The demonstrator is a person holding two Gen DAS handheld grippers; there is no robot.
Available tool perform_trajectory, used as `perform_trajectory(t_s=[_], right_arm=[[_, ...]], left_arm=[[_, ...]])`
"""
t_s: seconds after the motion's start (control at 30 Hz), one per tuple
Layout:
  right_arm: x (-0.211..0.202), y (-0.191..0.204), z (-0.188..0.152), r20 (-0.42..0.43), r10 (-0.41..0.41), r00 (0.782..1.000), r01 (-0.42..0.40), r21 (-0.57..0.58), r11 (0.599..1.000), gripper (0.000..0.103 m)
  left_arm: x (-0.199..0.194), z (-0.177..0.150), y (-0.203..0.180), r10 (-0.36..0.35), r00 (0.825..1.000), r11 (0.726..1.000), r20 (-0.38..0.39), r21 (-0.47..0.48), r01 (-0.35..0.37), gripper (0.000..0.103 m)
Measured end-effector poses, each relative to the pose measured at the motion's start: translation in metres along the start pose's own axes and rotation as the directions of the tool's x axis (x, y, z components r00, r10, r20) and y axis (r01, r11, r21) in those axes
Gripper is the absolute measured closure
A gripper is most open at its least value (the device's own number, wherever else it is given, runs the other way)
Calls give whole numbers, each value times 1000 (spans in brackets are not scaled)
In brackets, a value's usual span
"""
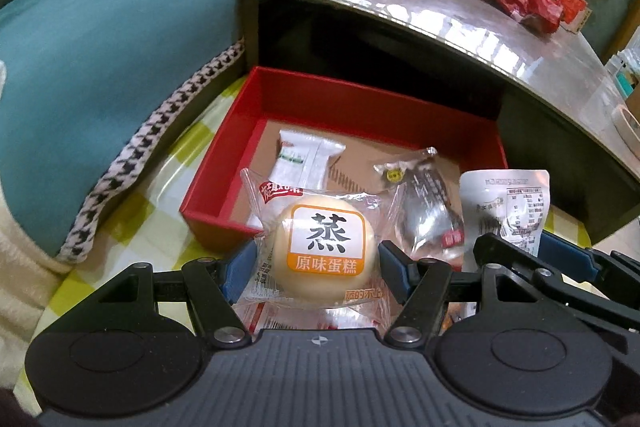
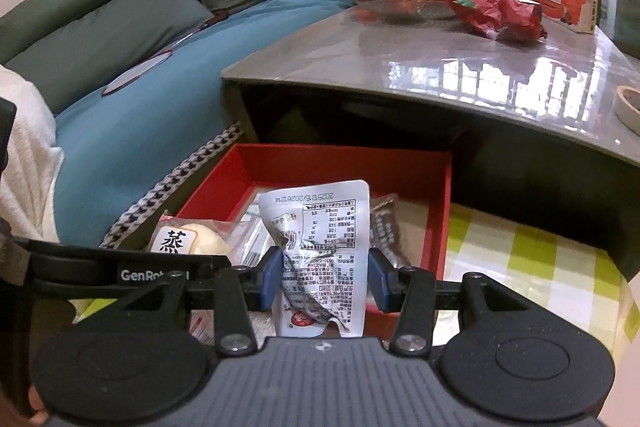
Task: Organize snacks
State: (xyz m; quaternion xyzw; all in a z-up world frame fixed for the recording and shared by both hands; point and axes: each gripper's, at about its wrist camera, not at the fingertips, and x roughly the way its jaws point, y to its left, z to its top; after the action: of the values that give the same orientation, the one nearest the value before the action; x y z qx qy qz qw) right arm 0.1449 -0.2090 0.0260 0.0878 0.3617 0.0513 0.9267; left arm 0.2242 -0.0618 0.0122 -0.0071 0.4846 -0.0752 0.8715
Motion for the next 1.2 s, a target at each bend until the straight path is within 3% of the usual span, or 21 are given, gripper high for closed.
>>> perform_trajectory(t_s=[0.53, 1.2], right_arm=[[57, -25, 22, -30, -38, 999, 38, 21, 999, 52], [112, -29, 11, -125, -49, 991, 52, 22, 998, 51]], left_arm=[[52, 37, -4, 49, 999, 999, -1, -16, -49, 30], [92, 35, 0, 83, 995, 996, -62, -5, -84, 27]])
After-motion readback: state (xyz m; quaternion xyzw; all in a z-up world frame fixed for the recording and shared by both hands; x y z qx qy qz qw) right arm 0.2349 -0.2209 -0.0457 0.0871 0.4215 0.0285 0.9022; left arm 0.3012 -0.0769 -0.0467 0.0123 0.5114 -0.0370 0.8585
